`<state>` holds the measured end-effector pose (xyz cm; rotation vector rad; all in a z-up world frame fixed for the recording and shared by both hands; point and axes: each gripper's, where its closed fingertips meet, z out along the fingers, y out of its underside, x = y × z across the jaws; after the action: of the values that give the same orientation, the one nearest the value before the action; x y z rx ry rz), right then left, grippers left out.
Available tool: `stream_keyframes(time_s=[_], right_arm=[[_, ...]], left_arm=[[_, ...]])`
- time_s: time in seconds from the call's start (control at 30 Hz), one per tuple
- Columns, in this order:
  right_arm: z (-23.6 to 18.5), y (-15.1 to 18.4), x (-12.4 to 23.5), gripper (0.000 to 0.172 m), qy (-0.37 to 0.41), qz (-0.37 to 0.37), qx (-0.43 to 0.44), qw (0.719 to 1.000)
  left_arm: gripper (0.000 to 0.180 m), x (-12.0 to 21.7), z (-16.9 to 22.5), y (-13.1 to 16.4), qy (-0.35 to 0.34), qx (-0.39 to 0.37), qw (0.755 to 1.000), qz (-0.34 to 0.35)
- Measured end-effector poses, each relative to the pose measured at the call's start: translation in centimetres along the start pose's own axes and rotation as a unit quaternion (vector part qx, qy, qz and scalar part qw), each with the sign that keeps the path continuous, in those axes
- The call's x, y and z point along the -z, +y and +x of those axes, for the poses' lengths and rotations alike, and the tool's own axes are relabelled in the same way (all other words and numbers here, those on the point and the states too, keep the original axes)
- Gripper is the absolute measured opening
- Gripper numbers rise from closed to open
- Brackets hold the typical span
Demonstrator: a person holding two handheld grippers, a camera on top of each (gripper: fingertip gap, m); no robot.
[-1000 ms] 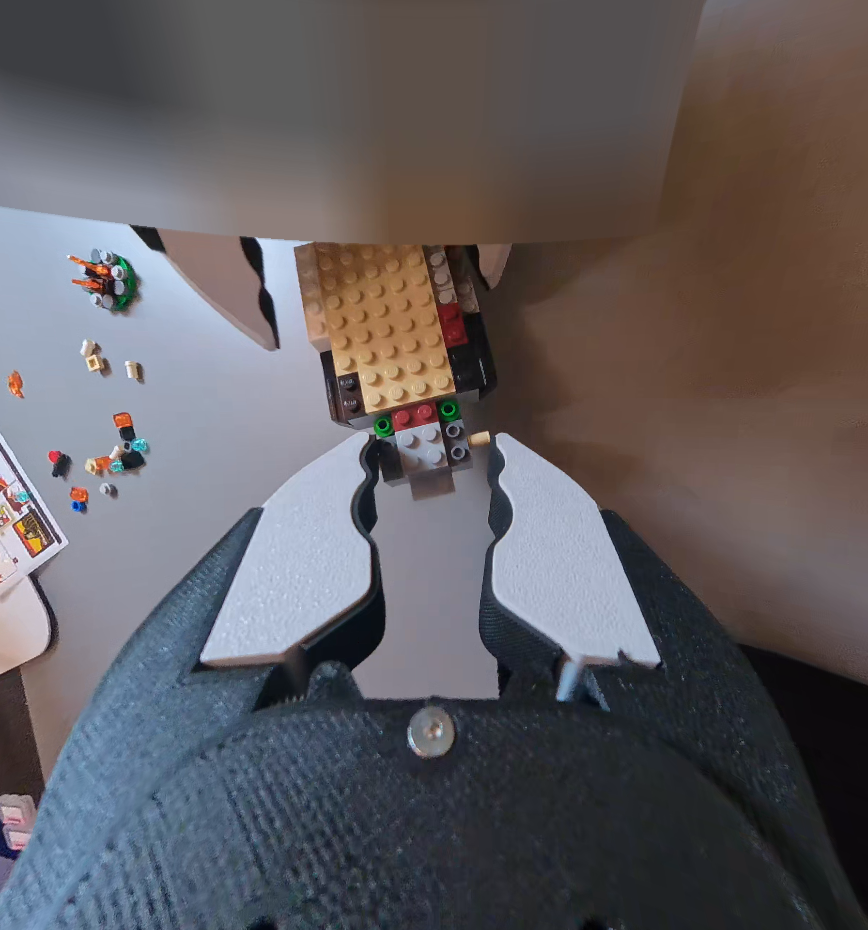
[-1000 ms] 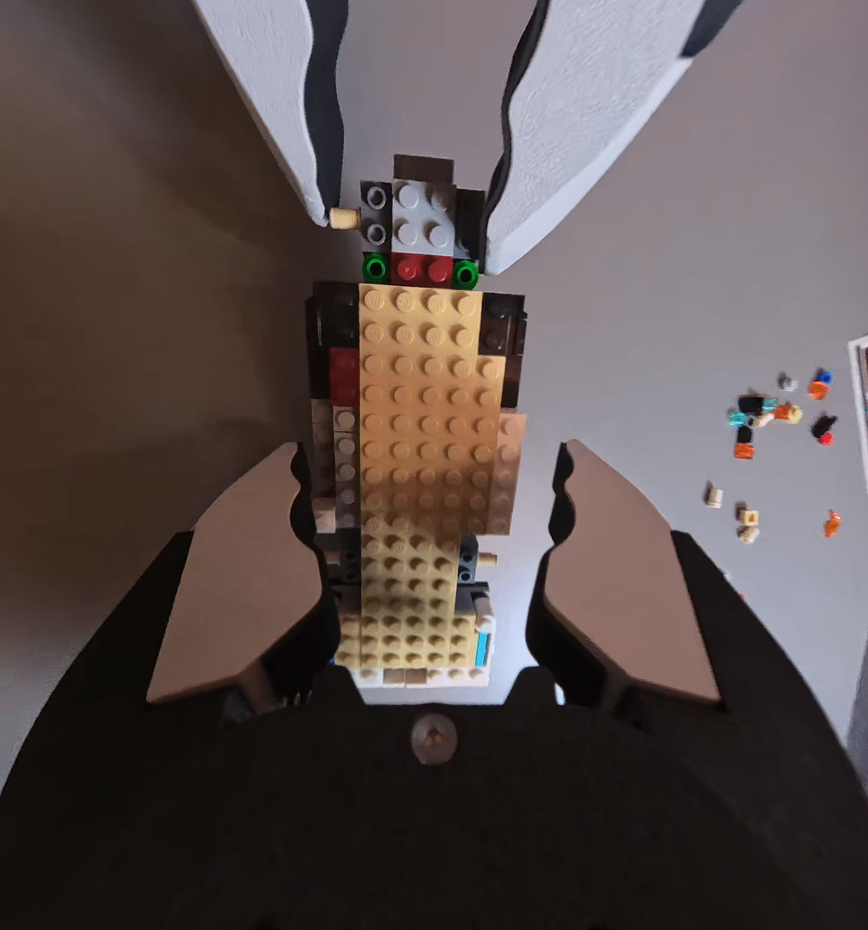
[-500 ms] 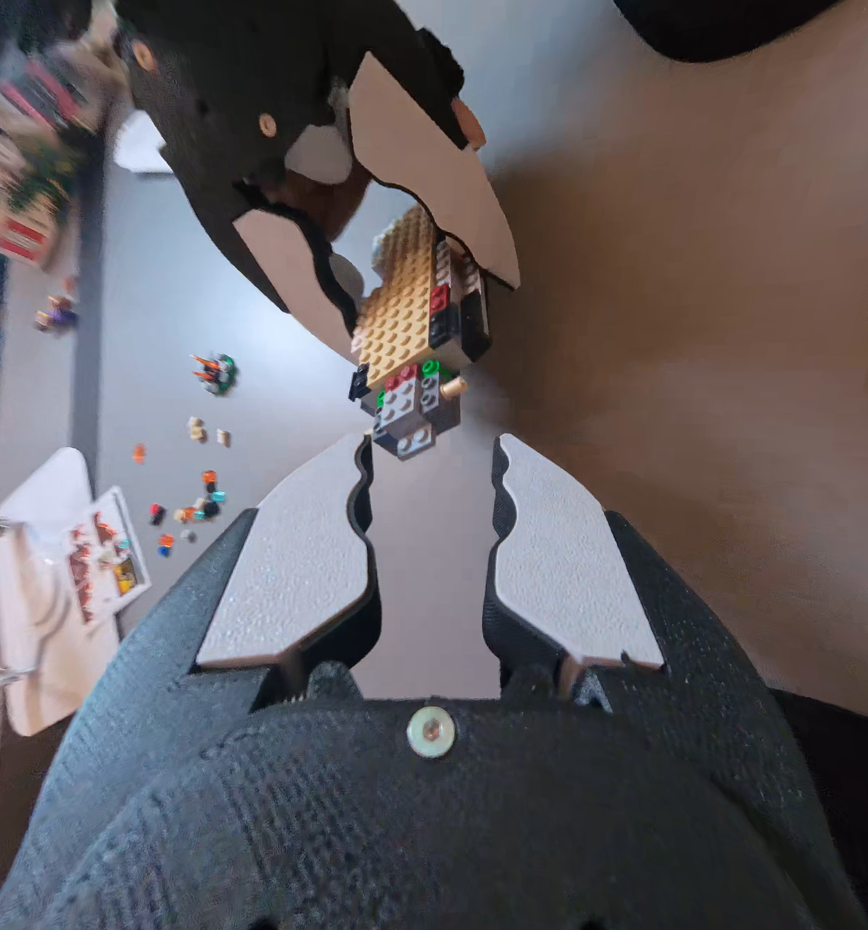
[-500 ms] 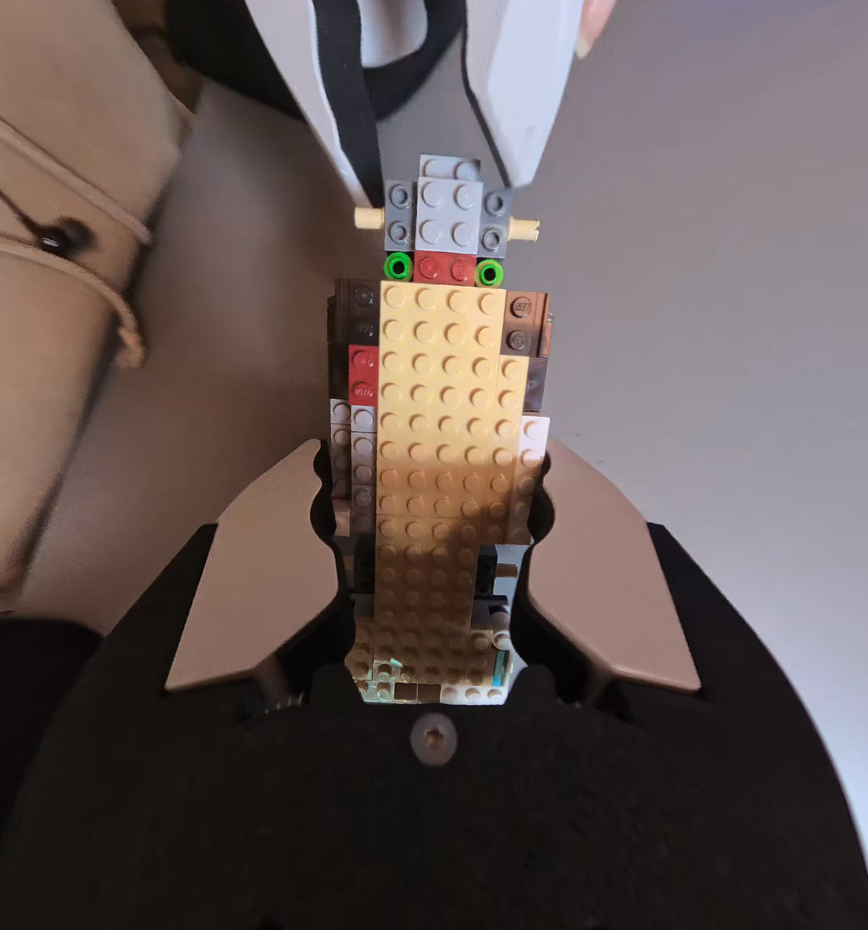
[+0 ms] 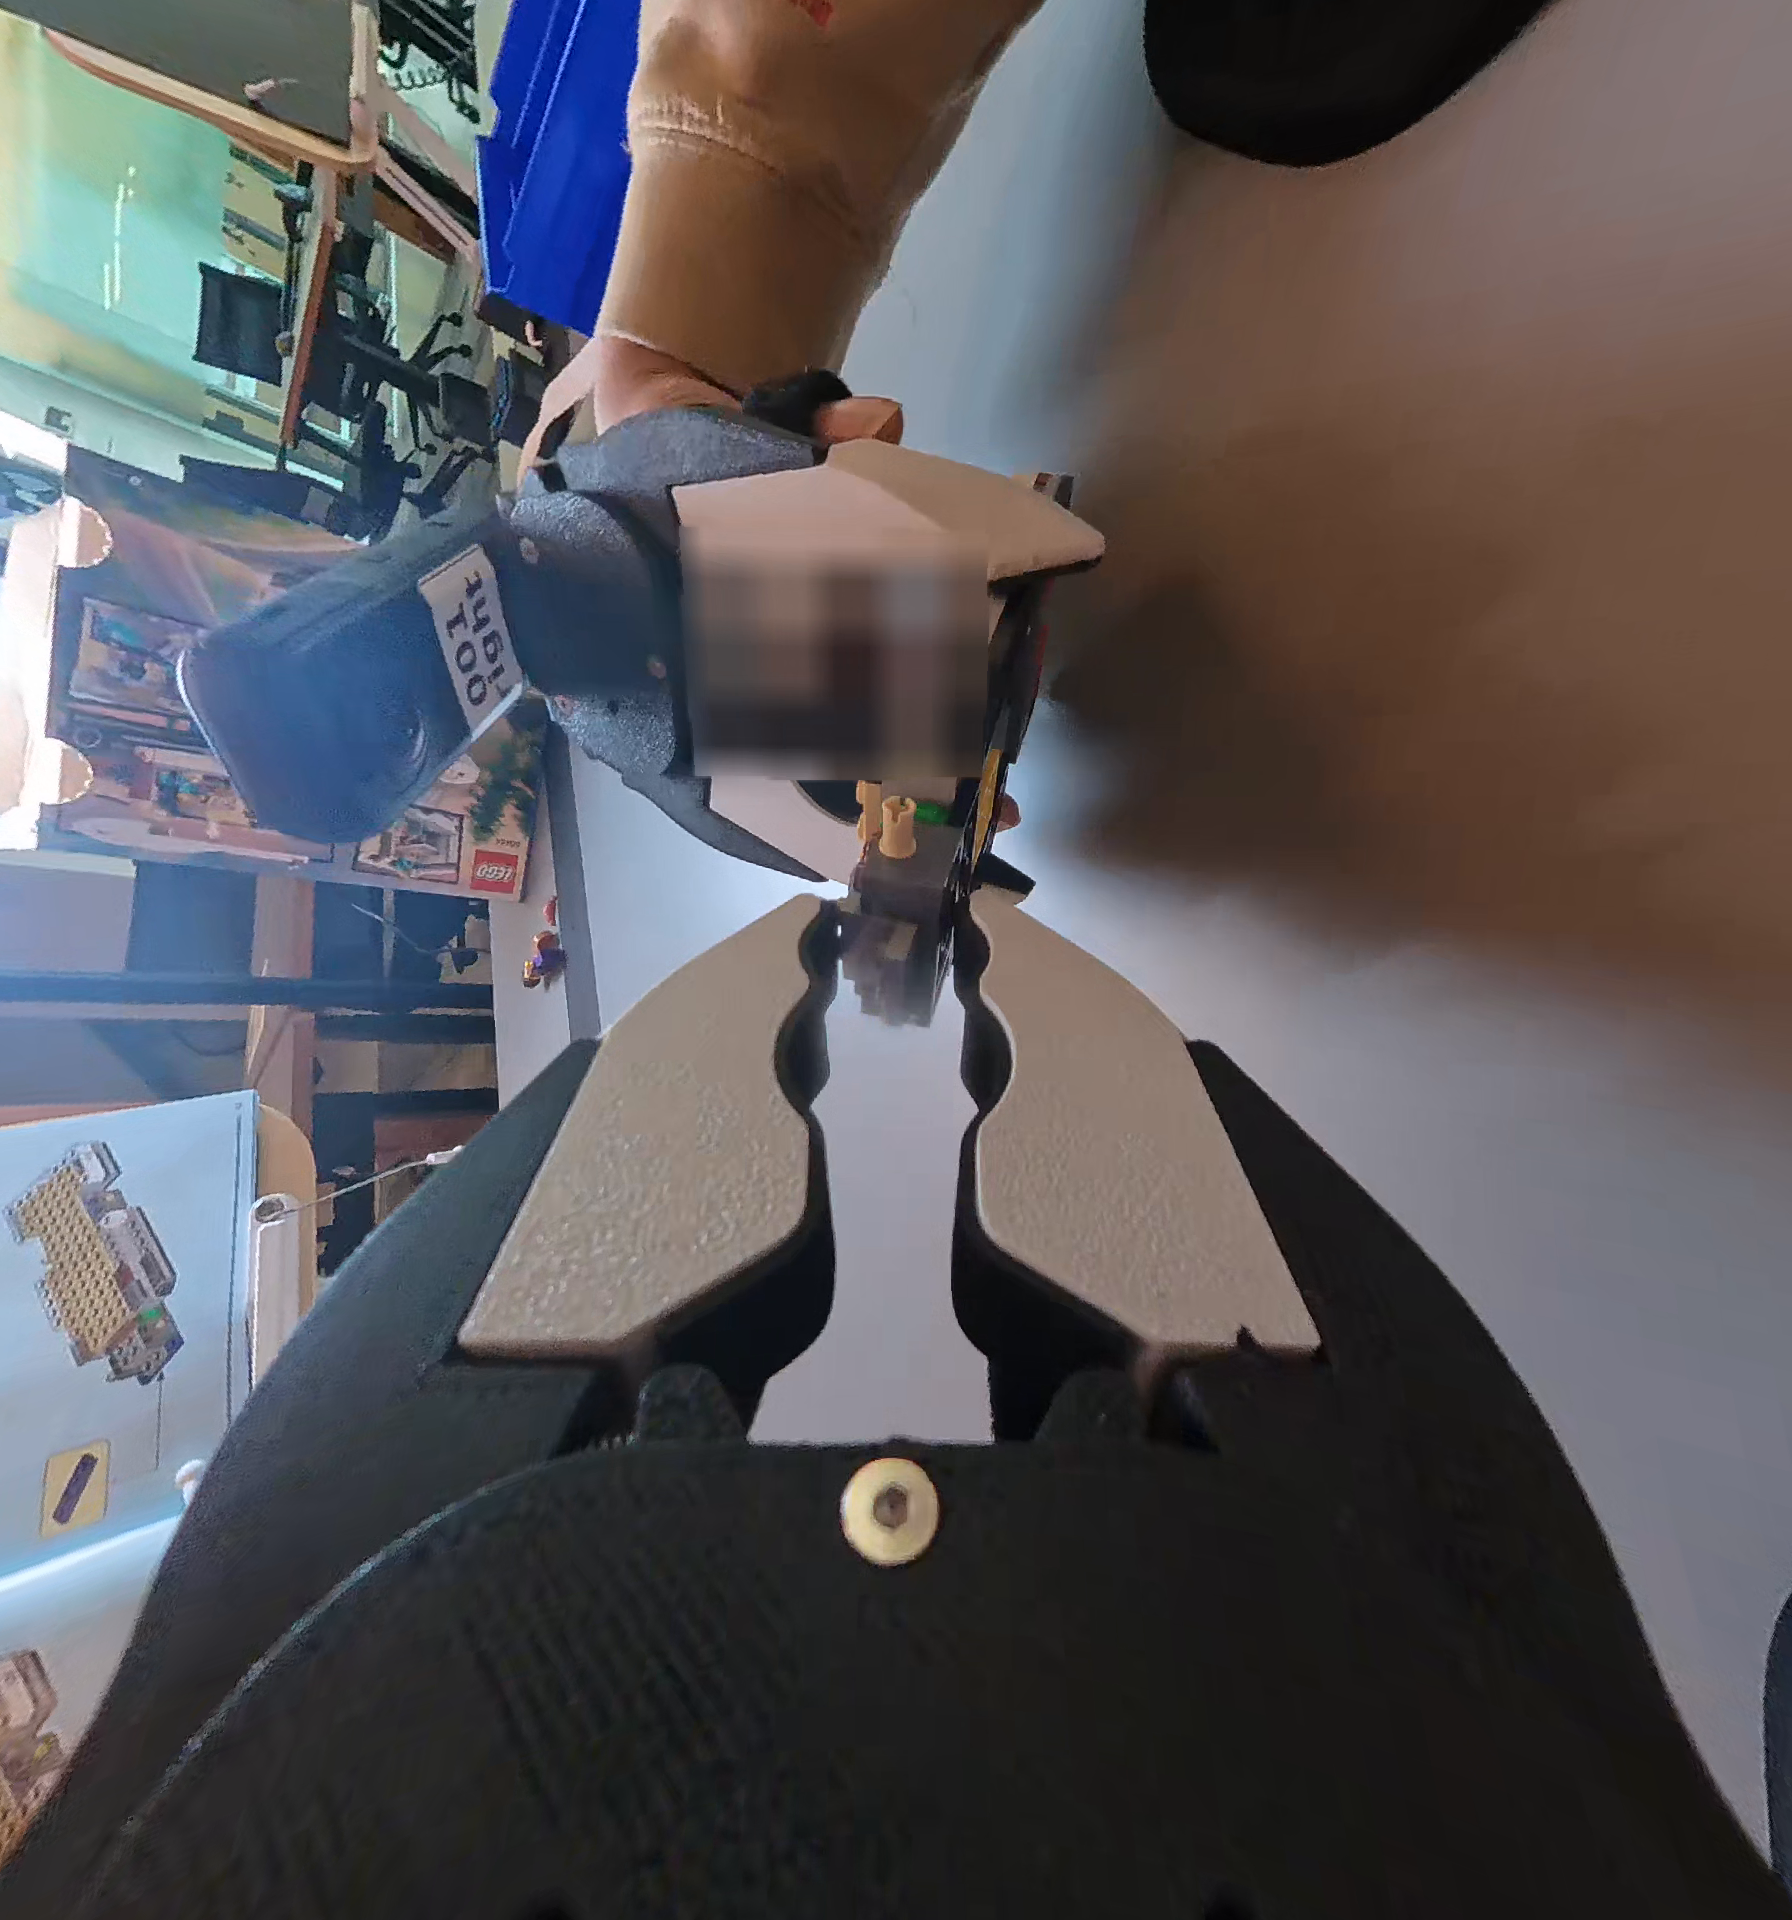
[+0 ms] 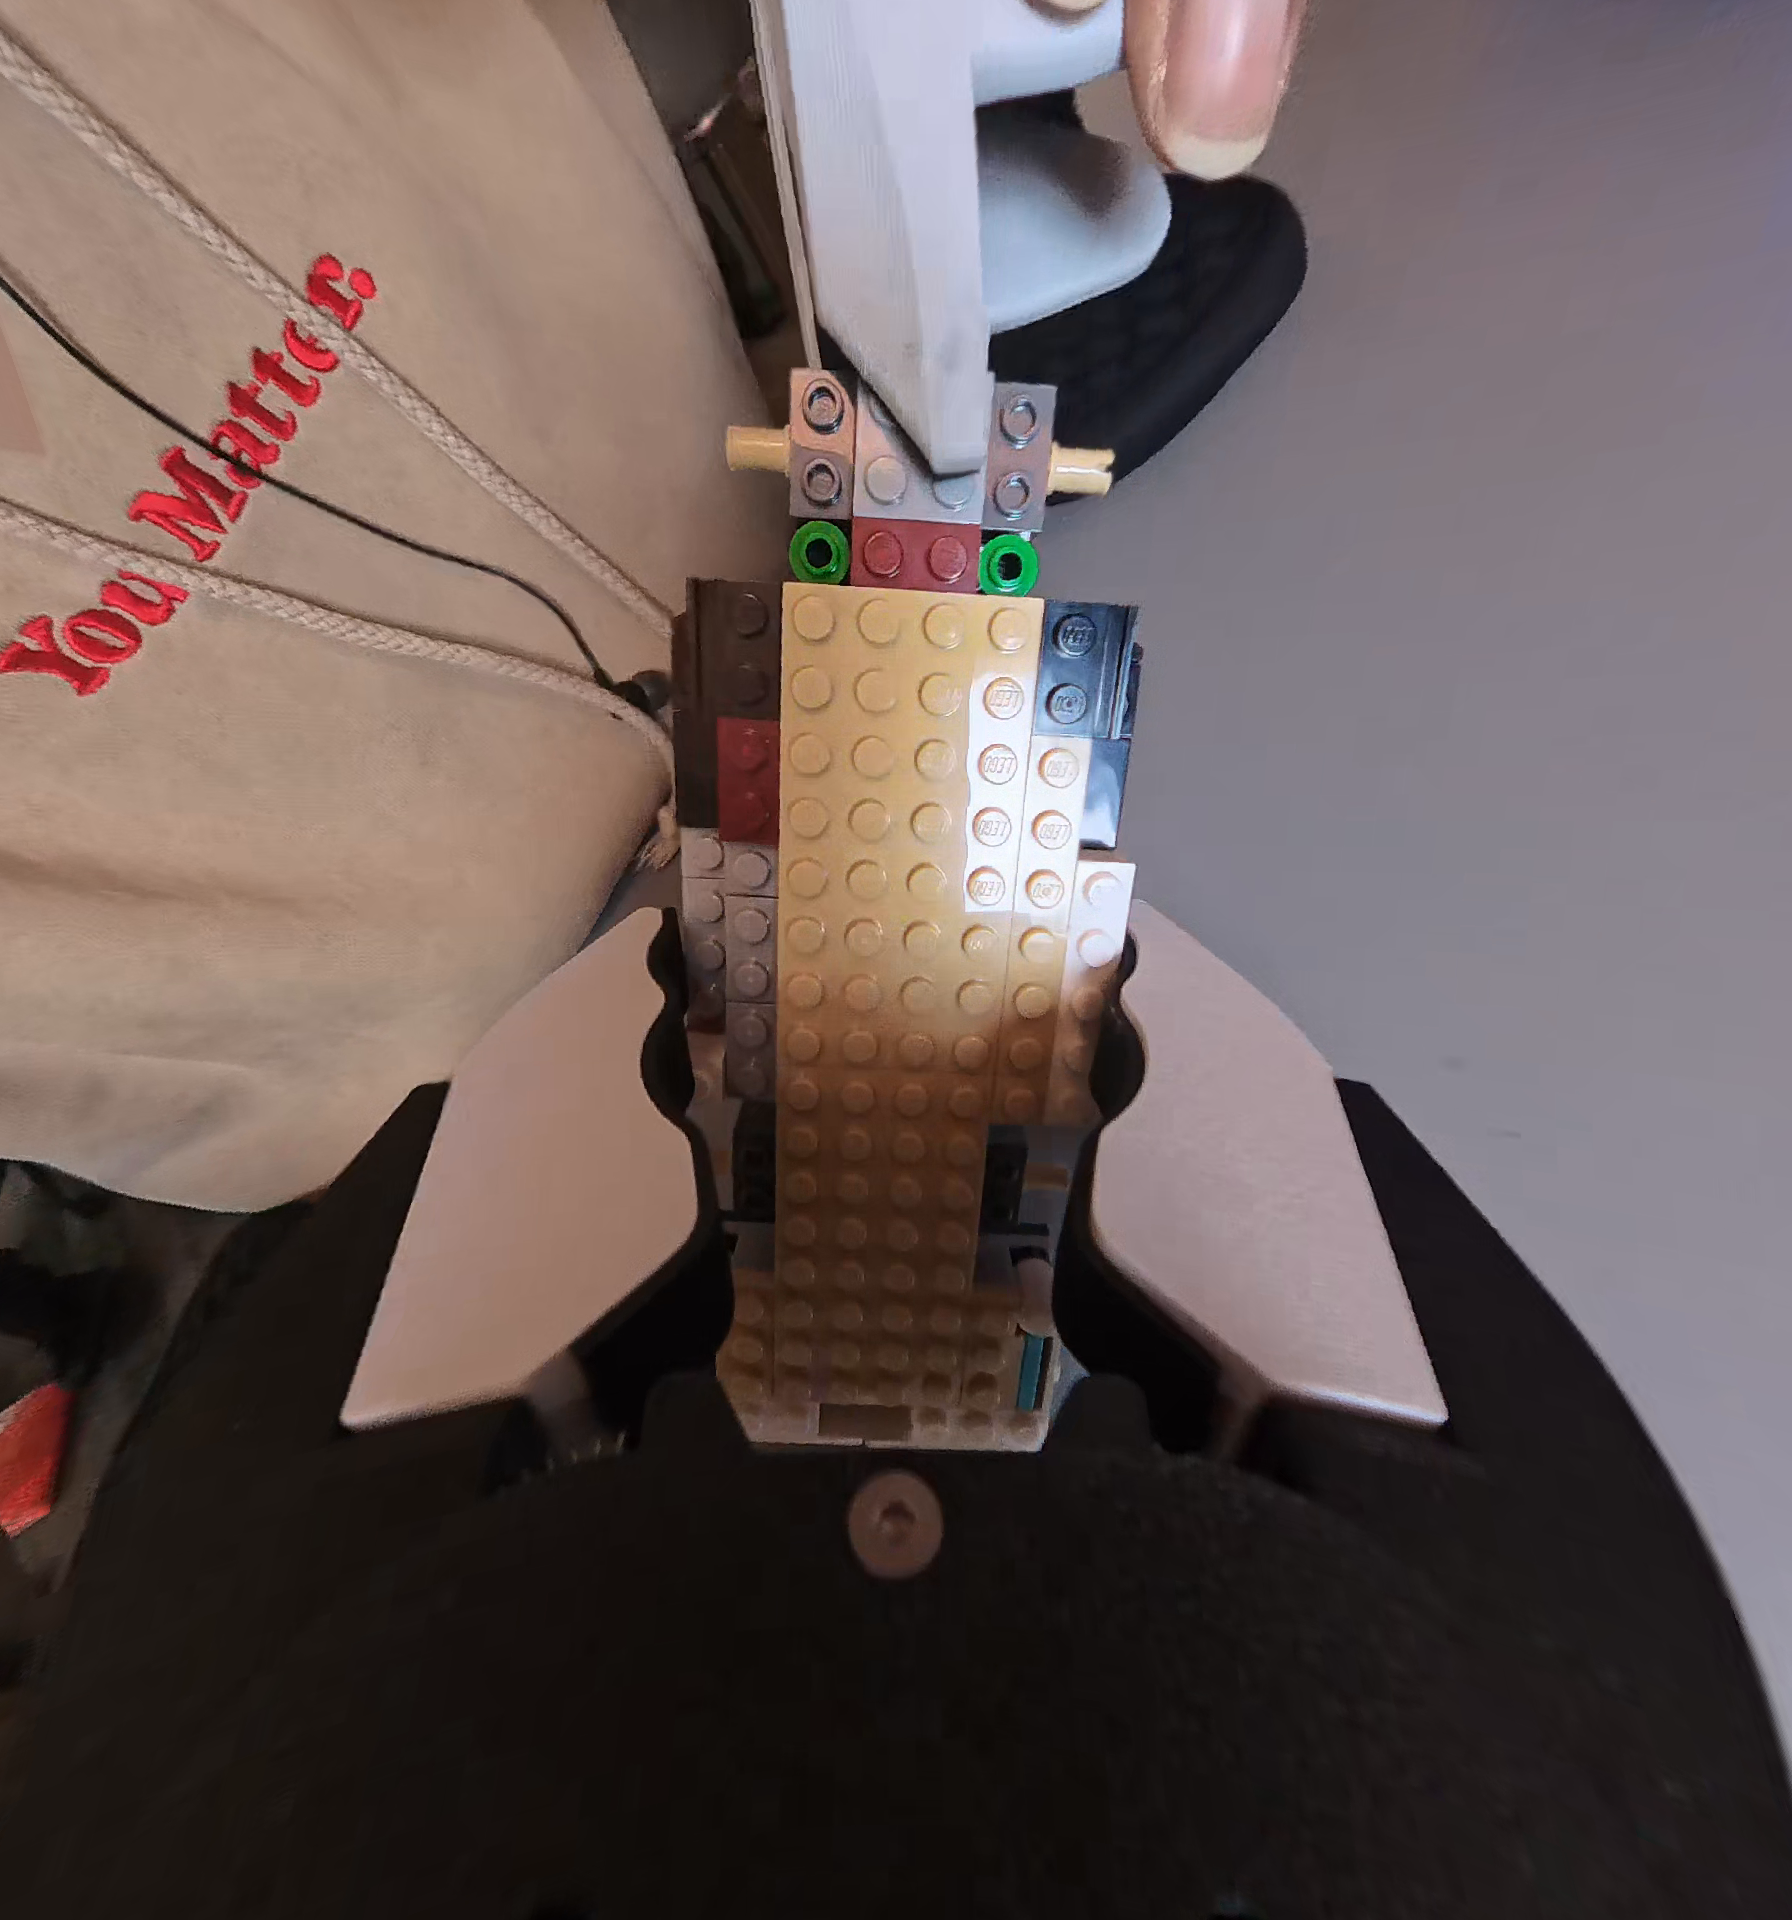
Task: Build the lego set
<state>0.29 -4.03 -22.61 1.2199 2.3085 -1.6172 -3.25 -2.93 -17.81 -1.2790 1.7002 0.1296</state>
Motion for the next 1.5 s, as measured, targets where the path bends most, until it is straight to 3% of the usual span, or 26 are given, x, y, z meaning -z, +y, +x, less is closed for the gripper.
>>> stream_keyframes(time_s=[0.5, 0.7, 0.77, 1.2, 1.5], right_arm=[[-0.8, 0.8, -0.1, 0.075, -0.042, -0.017, -0.022, 0.999], [-0.6, 0.5, 0.0, 0.075, -0.052, 0.003, -0.035, 0.998], [-0.7, 0.6, -0.2, 0.075, -0.055, -0.006, -0.033, 0.998], [-1.4, 1.0, -0.3, 0.075, -0.065, -0.014, -0.031, 0.997], [-1.3, 0.2, 0.5, 0.076, -0.075, 0.032, -0.043, 0.996]], left_arm=[[0.019, -0.4, 1.3, -0.7, 0.026, 0.019, 0.999, 0.017], [0.029, -0.6, 1.2, -0.8, 0.01, 0.005, 1.0, 0.022], [0.021, -0.7, 1.3, -1.0, 0.01, -0.007, 1.0, 0.025], [0.019, -0.9, 2.0, -1.6, 0.048, 0.005, 0.998, 0.032], [0.022, -0.7, 0.2, -1.5, -0.013, 0.014, 0.999, 0.046]])
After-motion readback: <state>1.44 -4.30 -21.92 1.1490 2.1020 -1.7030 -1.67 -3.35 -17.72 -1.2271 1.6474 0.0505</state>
